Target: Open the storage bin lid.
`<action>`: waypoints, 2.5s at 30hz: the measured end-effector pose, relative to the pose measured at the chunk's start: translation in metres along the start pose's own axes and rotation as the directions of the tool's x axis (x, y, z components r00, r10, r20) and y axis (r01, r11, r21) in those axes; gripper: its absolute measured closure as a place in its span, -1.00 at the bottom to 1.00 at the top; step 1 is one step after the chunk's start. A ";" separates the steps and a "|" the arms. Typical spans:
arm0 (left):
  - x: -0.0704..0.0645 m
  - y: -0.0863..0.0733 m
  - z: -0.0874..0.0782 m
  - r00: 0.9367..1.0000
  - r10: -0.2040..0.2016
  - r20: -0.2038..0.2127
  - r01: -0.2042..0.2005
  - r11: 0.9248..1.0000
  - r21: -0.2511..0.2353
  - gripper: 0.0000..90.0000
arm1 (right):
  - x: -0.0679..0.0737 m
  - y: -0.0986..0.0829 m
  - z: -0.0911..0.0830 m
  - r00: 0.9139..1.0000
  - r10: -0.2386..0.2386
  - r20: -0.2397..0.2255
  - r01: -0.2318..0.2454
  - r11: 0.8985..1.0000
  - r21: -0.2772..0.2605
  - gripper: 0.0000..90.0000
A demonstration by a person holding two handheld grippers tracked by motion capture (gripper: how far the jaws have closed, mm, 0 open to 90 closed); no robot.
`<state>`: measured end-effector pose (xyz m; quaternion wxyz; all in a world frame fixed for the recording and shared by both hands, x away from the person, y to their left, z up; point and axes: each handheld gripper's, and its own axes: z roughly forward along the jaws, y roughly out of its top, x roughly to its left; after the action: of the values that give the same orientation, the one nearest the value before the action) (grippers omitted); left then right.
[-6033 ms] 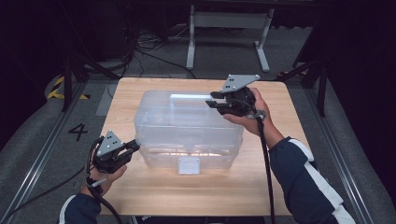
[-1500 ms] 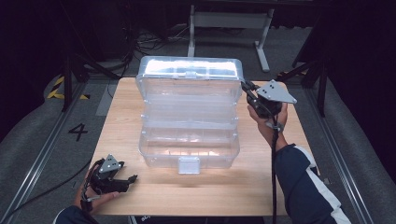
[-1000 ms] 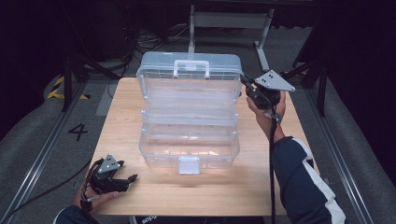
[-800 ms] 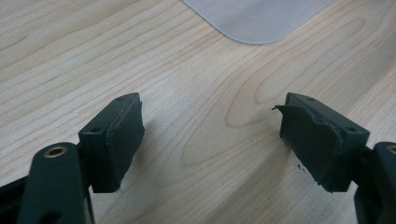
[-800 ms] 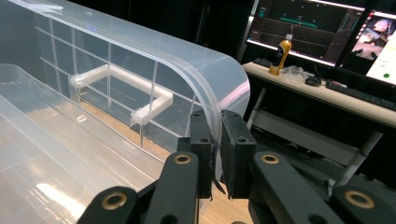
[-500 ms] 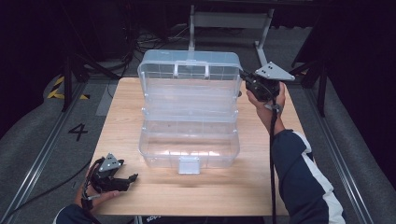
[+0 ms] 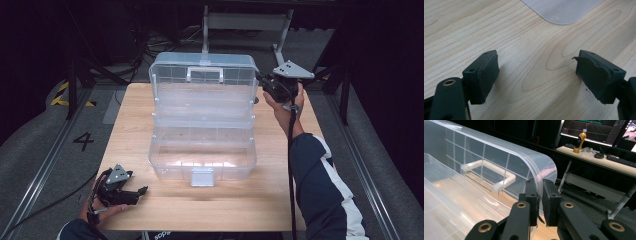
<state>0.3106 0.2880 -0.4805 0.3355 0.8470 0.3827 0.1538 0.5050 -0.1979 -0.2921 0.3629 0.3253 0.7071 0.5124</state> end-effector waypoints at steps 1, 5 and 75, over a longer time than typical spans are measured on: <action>0.000 0.000 0.000 1.000 -0.001 -0.002 0.001 1.000 -0.006 -0.57 | 0.000 0.001 0.001 1.000 -0.003 0.001 0.003 1.000 0.003 0.86; 0.000 0.000 0.000 1.000 -0.002 -0.004 0.002 1.000 -0.006 -0.58 | -0.002 0.002 0.006 1.000 0.001 0.001 -0.001 1.000 0.017 0.86; 0.000 0.003 0.004 0.999 -0.033 -0.009 0.033 0.999 -0.001 -0.60 | -0.042 -0.056 0.130 0.997 0.075 0.013 -0.076 0.970 0.230 1.00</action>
<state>0.3146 0.2846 -0.4811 0.3368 0.8396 0.3982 0.1521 0.6326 -0.1843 -0.3663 0.3043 0.3929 0.7480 0.4399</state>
